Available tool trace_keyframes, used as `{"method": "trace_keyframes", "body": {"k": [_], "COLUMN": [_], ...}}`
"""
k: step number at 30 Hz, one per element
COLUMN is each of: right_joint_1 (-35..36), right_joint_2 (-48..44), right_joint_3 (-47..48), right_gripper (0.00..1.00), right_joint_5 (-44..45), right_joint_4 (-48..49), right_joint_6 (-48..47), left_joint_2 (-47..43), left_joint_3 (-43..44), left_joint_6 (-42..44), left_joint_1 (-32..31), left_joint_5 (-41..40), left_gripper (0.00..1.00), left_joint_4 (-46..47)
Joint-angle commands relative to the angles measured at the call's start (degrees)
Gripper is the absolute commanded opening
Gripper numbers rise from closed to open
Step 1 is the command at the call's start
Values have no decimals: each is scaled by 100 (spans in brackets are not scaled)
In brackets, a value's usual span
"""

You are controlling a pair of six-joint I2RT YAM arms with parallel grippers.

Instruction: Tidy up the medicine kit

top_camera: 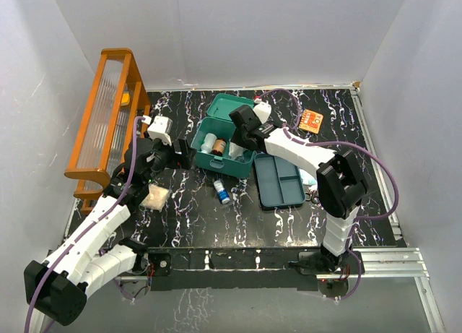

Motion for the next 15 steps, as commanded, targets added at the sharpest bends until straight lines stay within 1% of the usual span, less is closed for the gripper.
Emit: {"method": "trace_keyframes", "body": {"k": [1, 5, 8, 10, 12, 15], "right_joint_1": [87, 264, 356, 384, 389, 378], "right_joint_2": [-485, -634, -508, -356, -137, 247], "right_joint_3": [278, 216, 353, 461, 582, 900], "right_gripper": [37, 37, 37, 37, 37, 37], "right_joint_5": [724, 1368, 1451, 1383, 1142, 962], "right_joint_4": [-264, -310, -253, -93, 132, 216], "right_joint_6": [119, 159, -68, -394, -992, -1754], "left_joint_2": [-58, -53, -45, -45, -36, -24], "left_joint_3": [37, 27, 35, 38, 35, 29], "left_joint_6": [56, 36, 28, 29, 30, 28], "left_joint_1": [14, 14, 14, 13, 14, 11], "left_joint_5": [39, 134, 106, 95, 101, 111], "left_gripper": [82, 83, 83, 83, 83, 83], "left_joint_4": [107, 185, 172, 160, 162, 158]}}
